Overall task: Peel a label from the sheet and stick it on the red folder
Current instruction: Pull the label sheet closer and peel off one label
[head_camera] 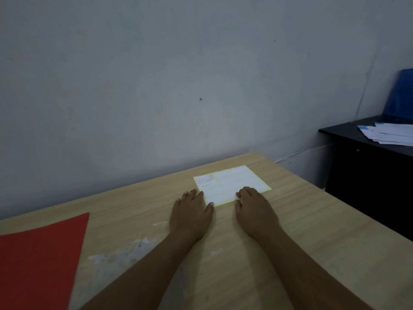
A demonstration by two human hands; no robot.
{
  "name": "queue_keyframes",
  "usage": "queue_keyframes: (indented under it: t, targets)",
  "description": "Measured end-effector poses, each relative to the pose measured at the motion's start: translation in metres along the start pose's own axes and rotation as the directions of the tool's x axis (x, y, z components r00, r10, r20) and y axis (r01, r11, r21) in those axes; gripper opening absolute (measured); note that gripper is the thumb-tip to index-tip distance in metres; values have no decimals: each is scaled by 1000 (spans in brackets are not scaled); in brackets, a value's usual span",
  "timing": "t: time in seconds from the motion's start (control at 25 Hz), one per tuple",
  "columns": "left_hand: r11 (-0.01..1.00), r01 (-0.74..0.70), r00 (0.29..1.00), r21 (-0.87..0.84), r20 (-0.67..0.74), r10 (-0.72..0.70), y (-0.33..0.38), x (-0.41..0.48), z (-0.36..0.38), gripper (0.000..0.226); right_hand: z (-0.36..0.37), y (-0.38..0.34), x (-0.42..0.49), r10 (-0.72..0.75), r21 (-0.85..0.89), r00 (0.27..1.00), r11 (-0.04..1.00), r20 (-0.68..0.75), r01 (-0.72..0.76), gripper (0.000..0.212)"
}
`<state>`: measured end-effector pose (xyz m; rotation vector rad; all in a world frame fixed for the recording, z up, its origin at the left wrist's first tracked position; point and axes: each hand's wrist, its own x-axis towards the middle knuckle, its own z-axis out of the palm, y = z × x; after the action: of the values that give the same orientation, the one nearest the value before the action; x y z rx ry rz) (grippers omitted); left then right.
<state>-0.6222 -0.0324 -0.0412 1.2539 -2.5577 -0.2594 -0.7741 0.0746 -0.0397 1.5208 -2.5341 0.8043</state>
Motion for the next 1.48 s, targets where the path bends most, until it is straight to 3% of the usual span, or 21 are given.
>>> queue_keyframes:
  t: [0.64, 1.08, 1.48]
  targets:
    - [1000, 24, 999, 10, 24, -24, -61, -171, -55, 70, -10, -97, -148, -96, -28, 993, 995, 67, 98, 46]
    - [997, 80, 995, 21, -64, -79, -87, -238, -79, 68, -8, -146, -200, -148, 14, 985, 989, 87, 148, 44]
    - [990, 93, 995, 109, -42, -89, -124, -262, -100, 68, -1, -182, -225, -187, 41, 979, 982, 84, 184, 42]
